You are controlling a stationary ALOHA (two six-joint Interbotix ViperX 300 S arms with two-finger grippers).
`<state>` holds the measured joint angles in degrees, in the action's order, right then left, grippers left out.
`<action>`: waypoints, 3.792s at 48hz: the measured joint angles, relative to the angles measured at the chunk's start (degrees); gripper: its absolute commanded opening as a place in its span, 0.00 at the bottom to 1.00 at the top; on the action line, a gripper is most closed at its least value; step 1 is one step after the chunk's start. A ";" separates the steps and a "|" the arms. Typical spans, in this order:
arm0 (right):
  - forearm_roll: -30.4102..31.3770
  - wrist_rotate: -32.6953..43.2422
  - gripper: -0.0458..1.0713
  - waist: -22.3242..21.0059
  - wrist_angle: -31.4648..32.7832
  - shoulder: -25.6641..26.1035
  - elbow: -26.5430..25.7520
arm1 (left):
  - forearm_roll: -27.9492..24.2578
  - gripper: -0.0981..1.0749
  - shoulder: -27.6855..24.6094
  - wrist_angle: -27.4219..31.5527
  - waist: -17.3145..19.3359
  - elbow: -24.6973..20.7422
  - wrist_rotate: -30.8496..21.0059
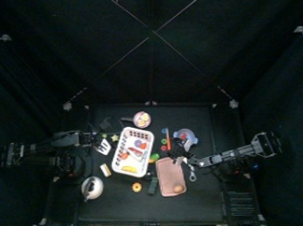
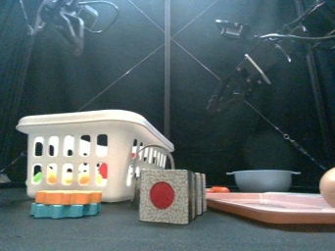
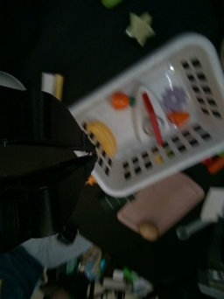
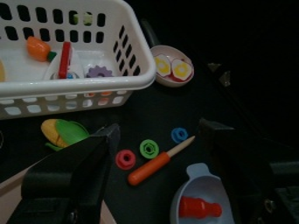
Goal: Grab kettle
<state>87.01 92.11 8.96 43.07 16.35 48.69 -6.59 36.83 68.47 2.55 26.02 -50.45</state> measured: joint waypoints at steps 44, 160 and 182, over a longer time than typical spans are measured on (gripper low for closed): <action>-5.36 0.09 0.95 -0.26 0.09 0.00 1.23 | -0.79 0.75 -15.91 28.30 -40.61 1.67 -44.30; -5.10 0.09 0.95 -3.52 -1.49 -2.20 1.23 | 11.87 0.58 -7.03 0.70 -40.08 25.49 -50.80; -5.19 0.09 0.95 -3.43 -1.49 -2.11 1.14 | 8.61 0.58 -5.98 6.94 -39.81 18.37 -50.62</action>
<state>81.83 92.20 5.54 41.57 14.24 49.83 2.02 30.85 75.41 -37.27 44.38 -101.07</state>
